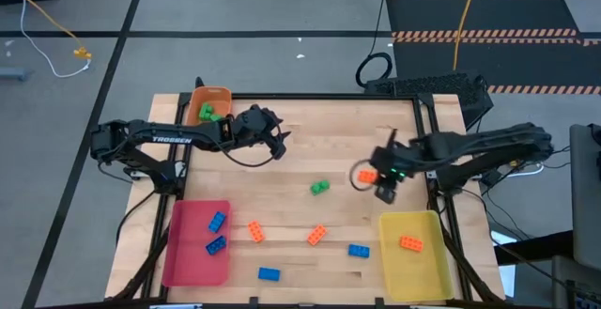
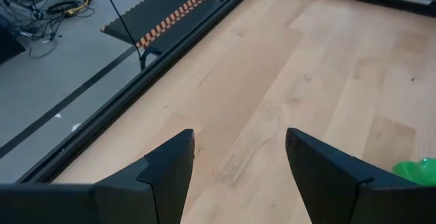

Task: Sort & place blocks by color
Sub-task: Put the orange game piece into the yellow bin, then put the green game piece into the orange bin

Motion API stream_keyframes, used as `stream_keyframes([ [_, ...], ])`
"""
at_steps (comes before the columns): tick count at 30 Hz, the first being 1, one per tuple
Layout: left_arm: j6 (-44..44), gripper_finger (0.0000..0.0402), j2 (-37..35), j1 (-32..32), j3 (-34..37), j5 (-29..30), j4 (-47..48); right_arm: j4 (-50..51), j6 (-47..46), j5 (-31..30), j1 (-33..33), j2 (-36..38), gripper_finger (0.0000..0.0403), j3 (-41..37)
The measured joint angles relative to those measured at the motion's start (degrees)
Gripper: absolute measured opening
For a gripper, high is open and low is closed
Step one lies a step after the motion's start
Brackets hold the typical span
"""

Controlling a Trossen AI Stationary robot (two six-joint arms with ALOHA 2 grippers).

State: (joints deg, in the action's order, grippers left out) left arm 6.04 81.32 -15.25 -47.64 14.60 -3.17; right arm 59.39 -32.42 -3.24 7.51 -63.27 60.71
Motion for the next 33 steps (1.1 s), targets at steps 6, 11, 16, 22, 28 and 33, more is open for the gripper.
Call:
stream_keyframes([
  [6, 0.1, 0.0232, 0.0, 0.1, 0.0, -1.5, -1.7, 9.1, -10.7, 2.1, 10.5, 3.2, 0.0133, 0.0],
  [11, 0.1, 0.0232, 0.0, 0.5, 0.0, -1.6, -1.8, 10.2, -18.3, 6.0, 18.7, 2.5, 0.0133, -1.5],
  [16, 0.1, 0.0232, 0.0, 1.8, 0.0, -1.7, -1.8, 10.1, -26.2, 10.1, 25.5, 0.7, 0.0133, -4.3],
  [22, 0.0, 0.0232, 0.0, 3.3, 0.0, -1.7, -1.8, 9.4, -34.5, 12.5, 31.4, -1.0, 0.0133, -6.9],
  [28, 0.2, 0.0232, 0.0, 3.5, 0.0, -1.7, -2.5, 9.2, -43.2, 12.5, 35.2, -1.6, 0.0141, -9.8],
  [33, 0.4, 0.0232, 0.0, 4.6, 0.0, -1.7, -2.7, 8.1, -46.9, 12.5, 37.2, -1.6, 0.0251, -12.3],
])
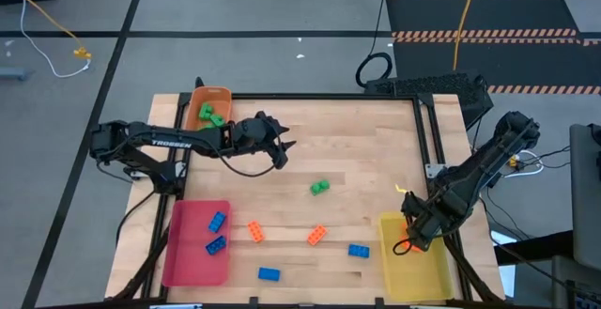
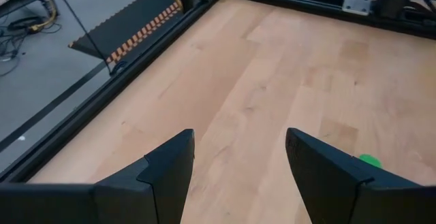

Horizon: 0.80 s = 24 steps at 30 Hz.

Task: Sort & place blocks by color
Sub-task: Put the green game piece into the orange bin

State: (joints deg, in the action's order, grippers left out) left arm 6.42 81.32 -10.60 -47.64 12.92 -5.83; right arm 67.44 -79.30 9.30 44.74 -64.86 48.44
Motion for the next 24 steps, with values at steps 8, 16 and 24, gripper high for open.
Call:
stream_keyframes([
  [8, -0.2, 0.0232, 0.0, 0.7, 0.0, 0.0, 0.0, -0.2, -0.5, 0.0, 0.4, 0.3, 0.0345, -0.5],
  [16, -0.2, 0.0232, 0.0, 0.7, 0.0, 0.0, 0.0, -1.9, 0.1, -2.9, 0.0, 2.9, 0.0327, -0.5],
  [24, -0.3, 0.0232, 0.0, 0.6, 0.0, 0.0, 0.0, -4.6, 6.9, -13.1, -3.4, 5.9, 0.0320, -0.5],
])
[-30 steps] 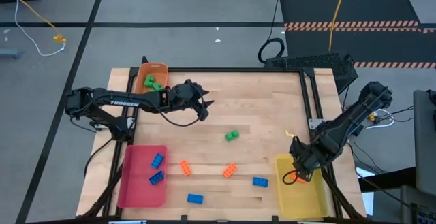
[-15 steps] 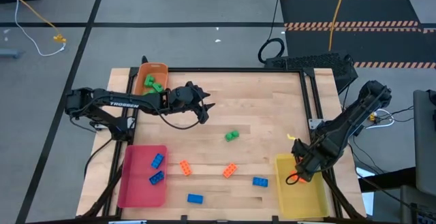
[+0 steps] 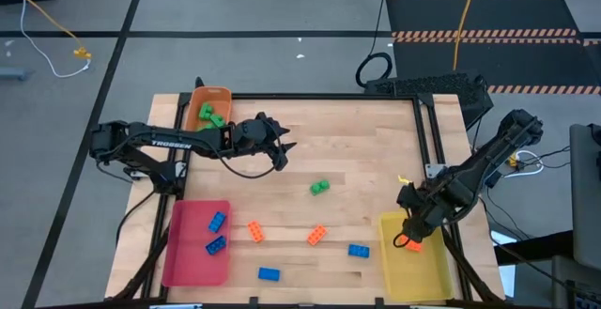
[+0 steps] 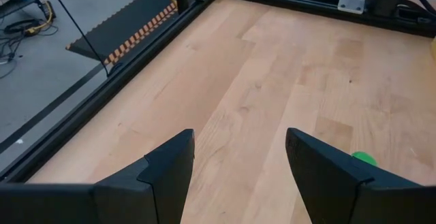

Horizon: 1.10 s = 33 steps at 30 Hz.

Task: Sort & place blocks by color
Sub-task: Put the green game piece into the orange bin

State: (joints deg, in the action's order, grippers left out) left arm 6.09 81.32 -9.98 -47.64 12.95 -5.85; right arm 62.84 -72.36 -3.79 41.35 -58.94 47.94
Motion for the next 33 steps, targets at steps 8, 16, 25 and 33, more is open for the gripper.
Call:
stream_keyframes([
  [8, -1.0, 0.0232, 0.0, 0.0, 0.0, 0.0, -0.8, -8.7, 12.7, -5.9, -6.2, 1.4, 0.0320, 0.0],
  [16, -2.1, 0.0232, 0.0, 0.0, 0.0, -4.8, -2.6, -20.0, 31.7, -12.7, -16.3, -0.3, 0.0320, 0.1],
  [25, -3.3, 0.0232, 0.0, 0.0, 0.0, -7.4, -2.4, -26.9, 48.5, -12.5, -27.2, -8.9, 0.0320, 0.1],
  [33, -4.3, 0.0232, 0.0, 0.0, 0.0, -7.5, -1.3, -38.7, 61.8, -9.0, -34.8, -17.8, 0.0320, 0.1],
])
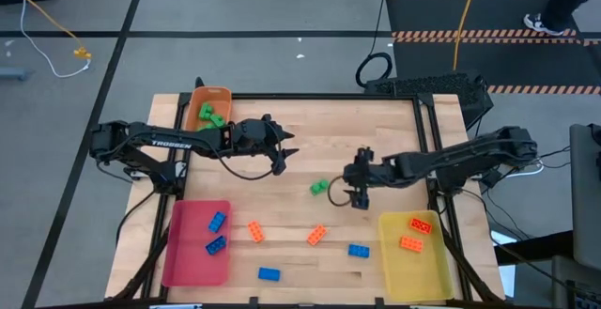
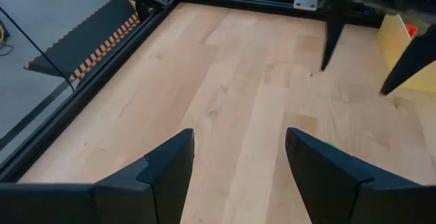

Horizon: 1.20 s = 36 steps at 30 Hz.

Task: Sort & place blocks by color
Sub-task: Put the green game piece into the orange bin

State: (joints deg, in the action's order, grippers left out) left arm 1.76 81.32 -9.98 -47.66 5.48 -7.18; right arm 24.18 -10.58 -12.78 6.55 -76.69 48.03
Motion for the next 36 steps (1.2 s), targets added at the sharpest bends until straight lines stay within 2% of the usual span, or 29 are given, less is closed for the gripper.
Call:
stream_keyframes([
  [5, 1.1, 0.0232, 0.0, 0.0, 0.0, -0.1, 0.0, -6.8, 6.1, 1.3, -4.4, -3.9, 0.0320, 0.0],
  [12, 10.0, 0.0232, 0.0, -0.3, 0.0, -0.2, -0.4, -13.3, 11.6, 9.5, -8.3, -10.0, 0.0320, 0.0],
  [20, 9.8, 0.0232, 0.0, 1.3, 0.0, -9.7, 0.0, -14.6, 16.1, 14.3, -8.5, -11.3, 0.0320, 0.0],
  [26, 8.4, 0.0232, 0.0, 1.6, 0.0, -17.0, 0.0, -17.6, 18.3, 14.4, -8.9, -11.3, 0.0320, 0.0],
  [32, 9.9, 0.0232, 0.0, 1.7, 0.0, -17.2, -0.8, -20.3, 18.8, 14.4, -8.9, -11.3, 0.0320, -0.6],
  [36, 12.7, 0.0232, 1.8, 2.3, -0.1, -15.7, -4.6, -22.1, 18.8, 14.4, -9.1, -11.3, 0.0320, -3.3],
])
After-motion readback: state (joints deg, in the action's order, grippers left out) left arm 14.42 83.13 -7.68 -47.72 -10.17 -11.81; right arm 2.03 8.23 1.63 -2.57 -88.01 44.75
